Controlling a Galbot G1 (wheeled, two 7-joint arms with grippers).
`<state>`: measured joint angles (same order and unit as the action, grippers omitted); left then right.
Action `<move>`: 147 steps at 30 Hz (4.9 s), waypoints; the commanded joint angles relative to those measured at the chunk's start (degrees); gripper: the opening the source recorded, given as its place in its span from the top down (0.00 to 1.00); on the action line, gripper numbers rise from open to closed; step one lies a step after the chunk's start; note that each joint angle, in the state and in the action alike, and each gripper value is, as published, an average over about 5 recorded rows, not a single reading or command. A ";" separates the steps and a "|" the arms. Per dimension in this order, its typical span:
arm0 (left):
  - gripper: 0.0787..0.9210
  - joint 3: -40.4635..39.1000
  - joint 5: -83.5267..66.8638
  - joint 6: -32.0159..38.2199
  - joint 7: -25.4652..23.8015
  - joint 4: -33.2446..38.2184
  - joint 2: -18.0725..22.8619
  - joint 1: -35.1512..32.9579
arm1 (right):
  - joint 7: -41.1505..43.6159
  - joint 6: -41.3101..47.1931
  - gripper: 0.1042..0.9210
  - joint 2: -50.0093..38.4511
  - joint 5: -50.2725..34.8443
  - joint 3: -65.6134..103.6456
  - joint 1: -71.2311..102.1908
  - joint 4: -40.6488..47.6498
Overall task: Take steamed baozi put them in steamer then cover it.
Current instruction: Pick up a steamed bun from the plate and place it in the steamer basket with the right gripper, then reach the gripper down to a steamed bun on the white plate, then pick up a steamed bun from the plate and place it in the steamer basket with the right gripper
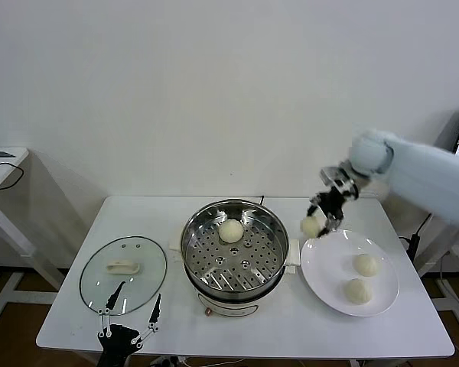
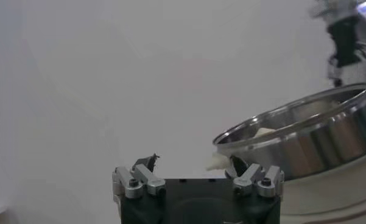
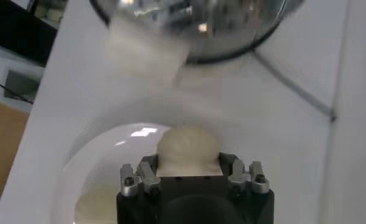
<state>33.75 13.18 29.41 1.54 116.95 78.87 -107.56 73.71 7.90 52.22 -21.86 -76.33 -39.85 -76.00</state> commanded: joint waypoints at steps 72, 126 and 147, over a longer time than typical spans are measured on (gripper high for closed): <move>0.12 0.66 0.06 0.32 0.41 -0.97 0.07 0.69 | -9.21 6.02 0.12 4.30 -2.18 -3.03 -4.52 -11.03; 0.12 0.11 1.34 0.25 0.74 -2.10 0.60 0.13 | -11.87 -4.72 0.18 -21.56 23.52 18.12 40.34 1.41; 0.12 -0.53 1.45 0.22 0.76 -1.79 0.58 0.22 | -6.08 -22.82 0.33 -12.45 21.78 12.75 7.13 -6.27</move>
<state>33.39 14.61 29.63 2.31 114.96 79.46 -107.43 65.89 -5.25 34.26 0.72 -60.20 -16.97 -80.27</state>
